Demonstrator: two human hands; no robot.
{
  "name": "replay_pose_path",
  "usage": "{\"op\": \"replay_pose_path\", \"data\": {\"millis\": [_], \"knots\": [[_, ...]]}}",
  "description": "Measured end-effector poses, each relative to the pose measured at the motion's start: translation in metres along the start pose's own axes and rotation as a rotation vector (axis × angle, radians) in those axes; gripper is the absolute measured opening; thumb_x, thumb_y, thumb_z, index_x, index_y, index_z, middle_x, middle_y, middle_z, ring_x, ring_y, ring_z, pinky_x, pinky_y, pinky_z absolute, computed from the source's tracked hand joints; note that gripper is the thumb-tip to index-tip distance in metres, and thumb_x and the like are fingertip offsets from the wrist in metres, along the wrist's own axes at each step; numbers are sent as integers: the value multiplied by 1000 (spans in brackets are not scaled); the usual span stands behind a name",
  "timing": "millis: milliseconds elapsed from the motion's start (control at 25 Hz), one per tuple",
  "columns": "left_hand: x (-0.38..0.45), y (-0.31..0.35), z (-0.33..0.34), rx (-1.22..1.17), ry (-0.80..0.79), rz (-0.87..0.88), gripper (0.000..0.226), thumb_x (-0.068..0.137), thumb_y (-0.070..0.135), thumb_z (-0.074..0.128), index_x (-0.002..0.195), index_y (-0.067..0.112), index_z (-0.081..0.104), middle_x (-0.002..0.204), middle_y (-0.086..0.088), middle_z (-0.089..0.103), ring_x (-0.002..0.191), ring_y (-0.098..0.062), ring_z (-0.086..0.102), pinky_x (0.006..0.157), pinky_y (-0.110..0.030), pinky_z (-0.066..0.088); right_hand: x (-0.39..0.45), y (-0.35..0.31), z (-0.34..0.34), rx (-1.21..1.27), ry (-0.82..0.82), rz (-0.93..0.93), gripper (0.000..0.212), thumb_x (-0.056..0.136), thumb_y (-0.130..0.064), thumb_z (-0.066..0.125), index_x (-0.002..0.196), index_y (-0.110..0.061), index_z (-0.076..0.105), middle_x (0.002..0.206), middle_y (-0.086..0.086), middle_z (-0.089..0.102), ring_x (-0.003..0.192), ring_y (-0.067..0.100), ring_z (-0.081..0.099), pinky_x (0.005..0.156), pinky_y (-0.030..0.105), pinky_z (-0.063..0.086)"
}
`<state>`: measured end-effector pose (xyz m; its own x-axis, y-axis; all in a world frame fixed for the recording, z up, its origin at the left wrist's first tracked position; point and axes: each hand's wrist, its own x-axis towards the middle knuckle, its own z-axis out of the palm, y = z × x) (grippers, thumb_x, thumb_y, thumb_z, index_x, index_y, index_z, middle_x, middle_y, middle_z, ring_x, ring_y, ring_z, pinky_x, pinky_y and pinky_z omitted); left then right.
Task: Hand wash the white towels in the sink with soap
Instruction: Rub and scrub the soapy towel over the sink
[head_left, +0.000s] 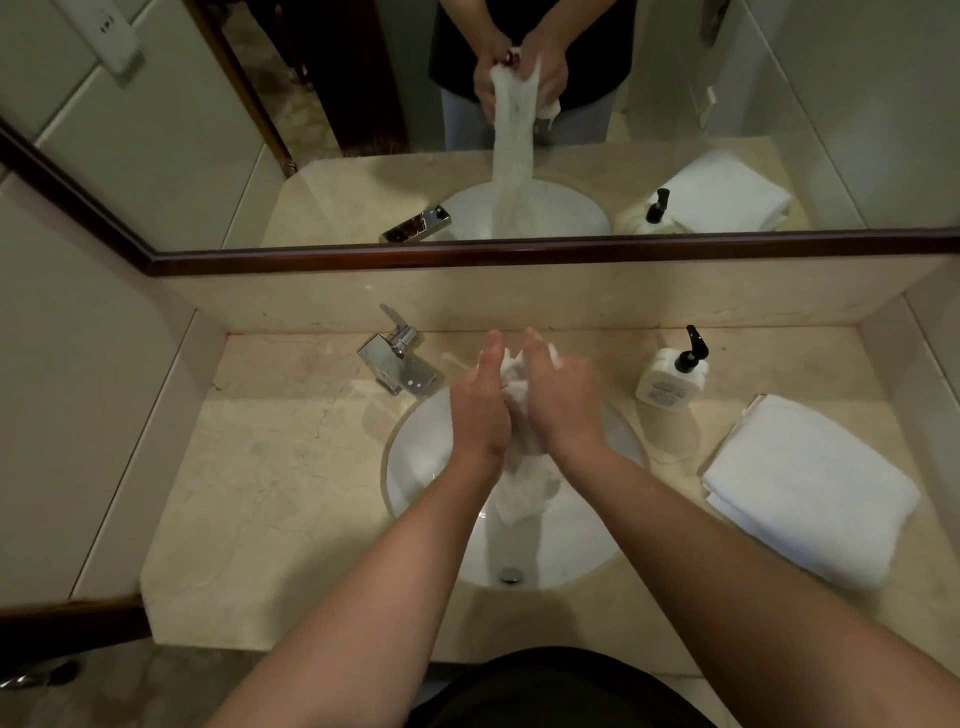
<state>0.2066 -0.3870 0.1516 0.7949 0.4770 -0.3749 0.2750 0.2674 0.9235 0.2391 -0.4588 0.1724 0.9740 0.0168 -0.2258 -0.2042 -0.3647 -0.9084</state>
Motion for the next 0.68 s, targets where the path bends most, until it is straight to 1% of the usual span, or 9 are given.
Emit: {"op": "replay_pose_path", "data": {"millis": [80, 160, 200, 240, 320, 400, 520, 600, 680], "knots": [[3, 5, 0, 61, 35, 2, 64, 96, 64, 44, 74, 7, 64, 71, -11, 65, 67, -21, 62, 68, -35, 49, 3, -4, 3, 122, 35, 49, 52, 98, -45, 50, 53, -21, 55, 53, -5, 57, 52, 11, 53, 58, 30, 42], [10, 12, -1, 19, 161, -49, 63, 98, 64, 40, 64, 12, 55, 60, -1, 63, 57, -14, 60, 63, -31, 47, -8, -2, 11, 139, -28, 23, 59, 99, -45, 49, 45, -22, 50, 45, -8, 50, 45, 8, 47, 54, 29, 39], [12, 13, -1, -10, 193, -65, 62, 98, 63, 38, 61, 15, 52, 54, 4, 60, 51, -10, 58, 59, -28, 46, -12, -3, 12, 152, -59, 21, 62, 99, -46, 47, 43, -21, 49, 44, -8, 49, 45, 9, 46, 53, 30, 39], [9, 15, 2, -34, 176, -63, 62, 99, 63, 37, 58, 18, 50, 51, 6, 57, 48, -9, 56, 56, -26, 45, -10, -3, 11, 168, -59, 25, 64, 100, -49, 45, 43, -20, 50, 45, -6, 51, 46, 11, 48, 54, 32, 40], [1, 11, 8, -8, 79, -31, 63, 98, 64, 35, 55, 20, 48, 52, 3, 54, 50, -13, 53, 53, -25, 43, 5, -5, 6, 167, 4, 68, 66, 101, -53, 39, 45, -18, 48, 49, -2, 55, 48, 15, 51, 58, 35, 42], [4, 12, 9, 59, 80, -17, 63, 98, 66, 33, 55, 21, 46, 57, 1, 54, 57, -18, 52, 57, -28, 42, 10, -5, 7, 156, 31, 84, 70, 100, -58, 36, 44, -18, 44, 46, -4, 49, 47, 14, 47, 58, 36, 40], [23, 13, 4, 28, 145, -127, 66, 95, 72, 29, 60, 19, 50, 61, 1, 57, 63, -20, 56, 60, -31, 45, -3, -1, 16, 123, -56, 57, 75, 98, -62, 35, 38, -18, 44, 45, -3, 47, 47, 16, 45, 57, 36, 41], [21, 6, 7, 18, 83, -168, 68, 96, 71, 30, 65, 17, 58, 63, 0, 64, 67, -20, 63, 70, -34, 51, 7, 2, 15, 158, -42, 118, 70, 98, -62, 38, 44, -18, 45, 49, 0, 51, 51, 18, 49, 59, 36, 41], [16, 1, 10, 74, 36, -172, 67, 99, 66, 31, 71, 14, 63, 71, -3, 70, 72, -19, 68, 76, -35, 54, 11, 0, 10, 247, -6, 234, 62, 97, -62, 41, 57, -16, 54, 59, 1, 59, 59, 20, 58, 65, 36, 44]]}}
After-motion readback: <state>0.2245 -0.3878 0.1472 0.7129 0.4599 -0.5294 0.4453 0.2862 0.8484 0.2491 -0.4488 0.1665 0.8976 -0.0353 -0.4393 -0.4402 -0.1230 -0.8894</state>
